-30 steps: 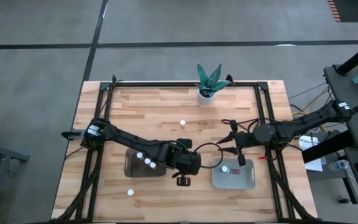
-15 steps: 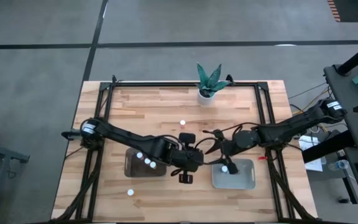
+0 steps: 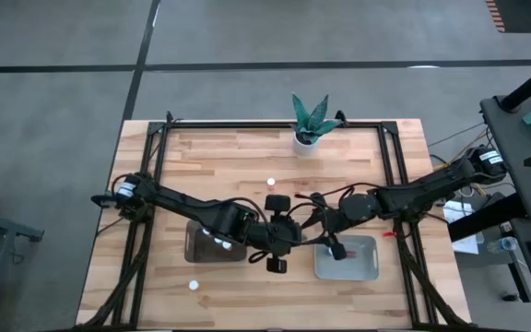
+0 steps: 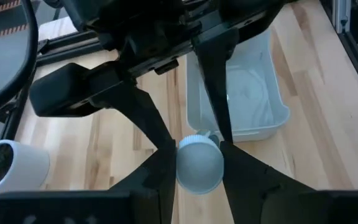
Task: Pick and place medicine bottles into bin by pill shape (circle, oval)
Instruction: Put the blue capsule bottle into the gray bin
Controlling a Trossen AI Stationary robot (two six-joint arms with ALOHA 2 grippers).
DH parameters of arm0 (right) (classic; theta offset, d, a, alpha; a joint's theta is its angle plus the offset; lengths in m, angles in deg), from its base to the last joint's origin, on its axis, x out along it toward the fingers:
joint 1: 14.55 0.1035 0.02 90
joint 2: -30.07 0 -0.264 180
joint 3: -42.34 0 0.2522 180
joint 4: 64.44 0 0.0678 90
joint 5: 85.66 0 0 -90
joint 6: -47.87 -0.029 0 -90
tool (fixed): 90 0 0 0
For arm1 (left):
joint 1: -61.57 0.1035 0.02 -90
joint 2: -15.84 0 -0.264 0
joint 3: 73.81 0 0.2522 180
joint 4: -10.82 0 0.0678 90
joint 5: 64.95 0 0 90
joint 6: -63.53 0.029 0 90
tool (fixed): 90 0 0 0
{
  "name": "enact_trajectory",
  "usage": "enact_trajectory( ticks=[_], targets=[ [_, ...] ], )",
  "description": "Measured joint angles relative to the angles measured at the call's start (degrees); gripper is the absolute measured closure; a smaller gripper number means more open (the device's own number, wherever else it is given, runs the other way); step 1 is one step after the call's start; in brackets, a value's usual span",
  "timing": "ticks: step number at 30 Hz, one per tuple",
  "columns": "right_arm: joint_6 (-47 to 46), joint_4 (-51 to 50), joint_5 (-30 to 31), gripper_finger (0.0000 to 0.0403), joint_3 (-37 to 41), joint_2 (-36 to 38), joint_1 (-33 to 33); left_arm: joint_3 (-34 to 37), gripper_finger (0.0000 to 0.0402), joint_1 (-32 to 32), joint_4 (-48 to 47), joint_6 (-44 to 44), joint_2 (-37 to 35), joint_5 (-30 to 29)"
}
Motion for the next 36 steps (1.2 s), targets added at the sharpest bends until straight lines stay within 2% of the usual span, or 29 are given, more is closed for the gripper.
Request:
enact_trajectory(
  ticks=[7, 17, 21, 27, 32, 36],
  targets=[
    [0.4, 0.4, 2.8, 0.0232, 0.0, 0.0, 0.0, 0.0, 0.0309, 0.1, 1.0, 0.1, 0.0, -0.2],
    [1.8, 0.4, 3.0, 0.0321, 0.1, -0.1, 0.0, 0.0, 0.0257, 0.1, 1.1, 0.1, 0.1, -0.2],
    [1.8, 0.5, 3.0, 0.0321, 0.1, -0.1, 0.0, 0.0, 0.0244, 0.1, 1.0, 0.5, 0.1, -0.1],
    [3.5, 0.4, 3.1, 0.0300, 0.4, -0.1, 0.0, 0.0, 0.0237, 0.0, 1.0, 3.0, -0.3, 0.1],
    [5.7, 0.4, 3.1, 0.0307, 1.8, 0.6, 0.0, 0.1, 0.0237, -0.2, -1.6, 3.0, -2.8, 0.2],
    [6.8, 3.0, 3.0, 0.0310, 3.7, 2.4, 0.0, 2.7, 0.0237, -1.3, -1.5, 2.9, -5.0, -0.7]
  ],
)
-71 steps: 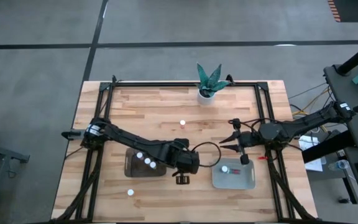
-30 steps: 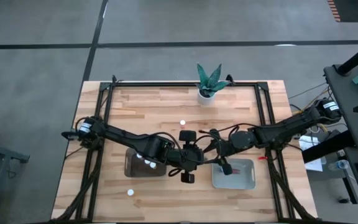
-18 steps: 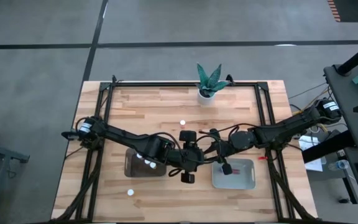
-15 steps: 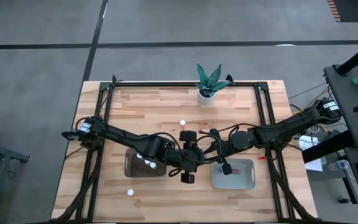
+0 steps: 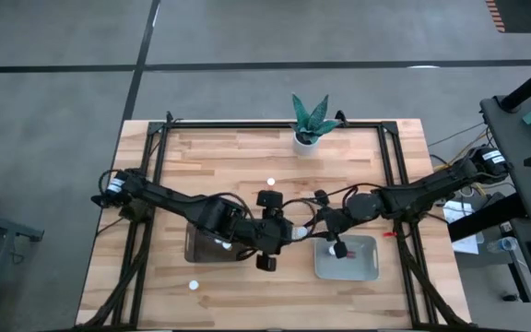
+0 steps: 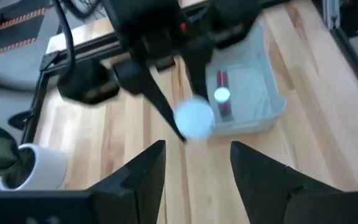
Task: Pick and place medicine bottles into bin by pill shape (circle, oval)
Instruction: Put the blue capsule bottle into the gray bin
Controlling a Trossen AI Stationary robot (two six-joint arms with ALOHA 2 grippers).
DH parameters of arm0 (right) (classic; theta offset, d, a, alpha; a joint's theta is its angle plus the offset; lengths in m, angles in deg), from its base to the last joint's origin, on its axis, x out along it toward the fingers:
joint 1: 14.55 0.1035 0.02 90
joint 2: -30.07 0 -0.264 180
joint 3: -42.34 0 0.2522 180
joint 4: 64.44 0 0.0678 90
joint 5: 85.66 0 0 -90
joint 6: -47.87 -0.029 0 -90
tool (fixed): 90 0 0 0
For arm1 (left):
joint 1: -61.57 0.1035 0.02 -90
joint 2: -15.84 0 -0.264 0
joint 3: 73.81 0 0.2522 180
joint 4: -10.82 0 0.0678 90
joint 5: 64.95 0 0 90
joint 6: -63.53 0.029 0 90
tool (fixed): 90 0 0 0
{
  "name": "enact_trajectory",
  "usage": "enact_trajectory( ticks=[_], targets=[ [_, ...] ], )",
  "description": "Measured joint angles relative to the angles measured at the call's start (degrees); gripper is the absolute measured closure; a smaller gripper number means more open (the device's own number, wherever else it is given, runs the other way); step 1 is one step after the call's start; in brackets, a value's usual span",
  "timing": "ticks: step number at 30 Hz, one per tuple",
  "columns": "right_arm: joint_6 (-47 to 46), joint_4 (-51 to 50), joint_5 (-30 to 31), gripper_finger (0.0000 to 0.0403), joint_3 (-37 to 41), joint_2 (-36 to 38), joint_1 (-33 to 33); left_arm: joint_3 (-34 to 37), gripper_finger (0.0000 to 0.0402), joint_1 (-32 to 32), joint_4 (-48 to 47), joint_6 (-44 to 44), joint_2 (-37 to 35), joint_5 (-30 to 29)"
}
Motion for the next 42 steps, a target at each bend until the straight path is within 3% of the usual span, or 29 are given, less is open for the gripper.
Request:
enact_trajectory(
  ticks=[4, 12, 22, 34, 42],
  targets=[
    [0.8, 5.8, 0.2, 0.0308, 2.7, 2.0, 0.0, 4.3, 0.0237, -1.8, 3.6, -1.3, -1.5, -5.7],
    [2.5, 17.4, 3.1, 0.0308, 6.6, 2.7, 0.0, 14.4, 0.0237, -2.9, 18.5, -1.0, -3.7, -7.9],
    [2.0, 18.8, 3.4, 0.0308, 6.9, 2.6, 0.0, 26.2, 0.0237, -2.4, 44.2, 3.5, -4.2, -8.7],
    [1.6, 19.0, 4.1, 0.0307, 6.8, 2.7, -0.1, 32.0, 0.0237, -1.2, 57.3, 3.0, -4.8, -12.5],
    [1.3, 20.3, 5.3, 0.0307, 7.0, 2.7, -0.1, 38.7, 0.0237, 0.3, 73.8, 3.0, -4.9, -12.5]
  ],
)
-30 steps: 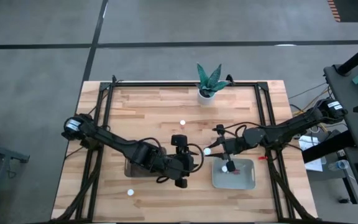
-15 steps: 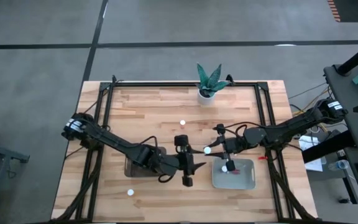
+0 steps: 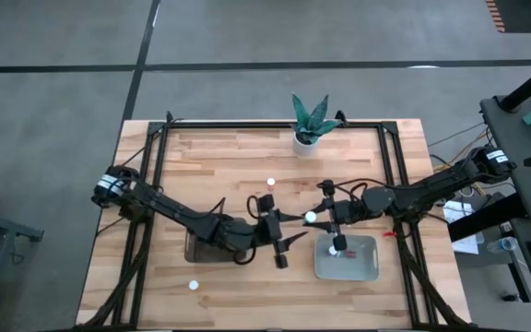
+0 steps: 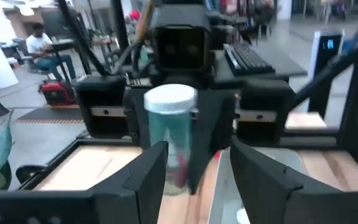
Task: Pick and place medicine bottles into bin by pill shape (circle, oval)
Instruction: Put the blue capsule bottle into the gray bin
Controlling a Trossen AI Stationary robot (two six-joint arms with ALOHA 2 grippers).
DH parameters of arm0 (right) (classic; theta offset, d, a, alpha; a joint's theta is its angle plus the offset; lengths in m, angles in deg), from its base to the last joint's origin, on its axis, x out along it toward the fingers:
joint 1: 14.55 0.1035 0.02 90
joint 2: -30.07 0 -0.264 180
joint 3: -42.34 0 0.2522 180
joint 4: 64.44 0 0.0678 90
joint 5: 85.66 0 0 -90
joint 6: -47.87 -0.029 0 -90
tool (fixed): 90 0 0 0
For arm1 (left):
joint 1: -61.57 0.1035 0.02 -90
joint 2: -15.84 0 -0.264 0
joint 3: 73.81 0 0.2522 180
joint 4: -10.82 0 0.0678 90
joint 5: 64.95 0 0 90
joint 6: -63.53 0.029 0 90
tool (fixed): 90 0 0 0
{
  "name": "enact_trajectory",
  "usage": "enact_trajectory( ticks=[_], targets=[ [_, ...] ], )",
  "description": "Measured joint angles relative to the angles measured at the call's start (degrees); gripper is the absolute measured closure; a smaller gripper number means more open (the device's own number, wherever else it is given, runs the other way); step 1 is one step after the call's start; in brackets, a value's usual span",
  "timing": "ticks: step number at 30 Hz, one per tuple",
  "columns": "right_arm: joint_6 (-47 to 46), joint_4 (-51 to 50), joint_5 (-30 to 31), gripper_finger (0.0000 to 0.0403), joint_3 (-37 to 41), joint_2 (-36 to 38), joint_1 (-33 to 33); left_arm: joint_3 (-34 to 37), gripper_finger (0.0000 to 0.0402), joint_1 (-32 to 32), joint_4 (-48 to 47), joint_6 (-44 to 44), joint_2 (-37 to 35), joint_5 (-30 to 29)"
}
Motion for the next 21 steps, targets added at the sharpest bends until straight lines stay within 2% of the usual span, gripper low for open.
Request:
enact_trajectory(
  ticks=[3, 7, 13, 21],
  targets=[
    [0.0, 0.1, 0.2, 0.0307, 0.0, -0.1, 0.2, 1.6, 0.0237, 0.8, 4.4, 0.2, 0.0, 0.1],
    [0.1, 0.1, 0.4, 0.0307, 0.0, -0.1, 0.1, 1.8, 0.0237, 1.5, 4.4, 0.1, 0.0, 0.1],
    [0.1, 0.2, 0.3, 0.0307, 0.0, -0.1, 0.1, 1.8, 0.0237, 2.6, 4.5, 0.0, 0.0, 5.6],
    [-0.3, 0.4, 0.5, 0.0307, 0.0, -0.1, 0.1, 1.8, 0.0237, 3.2, 9.5, 0.6, 3.3, 8.1]
  ],
)
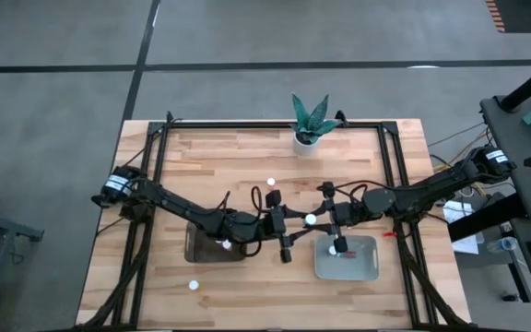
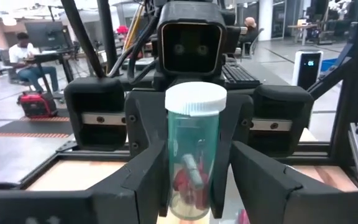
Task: Pick and place medicine bottles into bin by pill shape (circle, oval)
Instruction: Put the blue capsule bottle into the gray bin
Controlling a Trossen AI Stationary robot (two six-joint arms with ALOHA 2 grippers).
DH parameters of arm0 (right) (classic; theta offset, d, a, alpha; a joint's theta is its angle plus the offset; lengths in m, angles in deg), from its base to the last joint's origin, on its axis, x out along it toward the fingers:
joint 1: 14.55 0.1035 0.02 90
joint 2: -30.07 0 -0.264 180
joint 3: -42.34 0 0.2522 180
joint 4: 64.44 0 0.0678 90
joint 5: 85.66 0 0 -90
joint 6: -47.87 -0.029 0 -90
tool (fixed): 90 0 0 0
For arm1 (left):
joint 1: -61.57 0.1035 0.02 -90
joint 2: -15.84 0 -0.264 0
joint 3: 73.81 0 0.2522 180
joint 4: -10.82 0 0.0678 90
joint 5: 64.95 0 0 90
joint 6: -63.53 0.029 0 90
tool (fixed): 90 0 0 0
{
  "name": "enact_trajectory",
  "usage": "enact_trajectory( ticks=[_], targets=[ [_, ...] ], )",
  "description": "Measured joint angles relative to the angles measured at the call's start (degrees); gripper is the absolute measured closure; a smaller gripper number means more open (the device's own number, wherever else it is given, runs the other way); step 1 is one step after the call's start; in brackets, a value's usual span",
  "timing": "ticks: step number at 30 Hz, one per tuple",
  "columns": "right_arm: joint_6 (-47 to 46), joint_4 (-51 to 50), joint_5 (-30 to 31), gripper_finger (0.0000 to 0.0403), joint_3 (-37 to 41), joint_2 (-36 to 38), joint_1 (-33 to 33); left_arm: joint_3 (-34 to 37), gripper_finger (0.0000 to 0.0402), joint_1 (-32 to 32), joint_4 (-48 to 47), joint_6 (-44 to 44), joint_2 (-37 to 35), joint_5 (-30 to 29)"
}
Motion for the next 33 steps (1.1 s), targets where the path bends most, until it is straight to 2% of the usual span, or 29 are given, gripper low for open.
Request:
enact_trajectory(
  ticks=[5, 13, 17, 27, 33],
  targets=[
    [0.0, 0.2, 0.0, 0.0307, 0.0, 0.0, 0.0, 0.0, 0.0246, 0.0, 0.7, 1.1, 0.2, 0.1],
    [0.0, 0.2, 0.0, 0.0307, 0.1, 0.0, 0.0, 0.0, 0.0315, 0.0, 0.6, 1.0, 0.2, 0.0],
    [-0.1, 0.1, 0.0, 0.0303, 0.1, 0.0, 0.0, 0.0, 0.0332, 0.0, 0.5, 1.0, 0.3, 0.1],
    [-0.6, -1.9, 0.1, 0.0213, 0.1, 0.8, 0.0, 0.0, 0.0333, -0.2, 0.2, 1.0, 0.4, 0.4],
    [-3.3, -12.1, 0.1, 0.0197, 0.1, 7.5, 0.0, 1.1, 0.0333, -1.3, -0.4, 2.6, 0.0, 0.6]
  ],
)
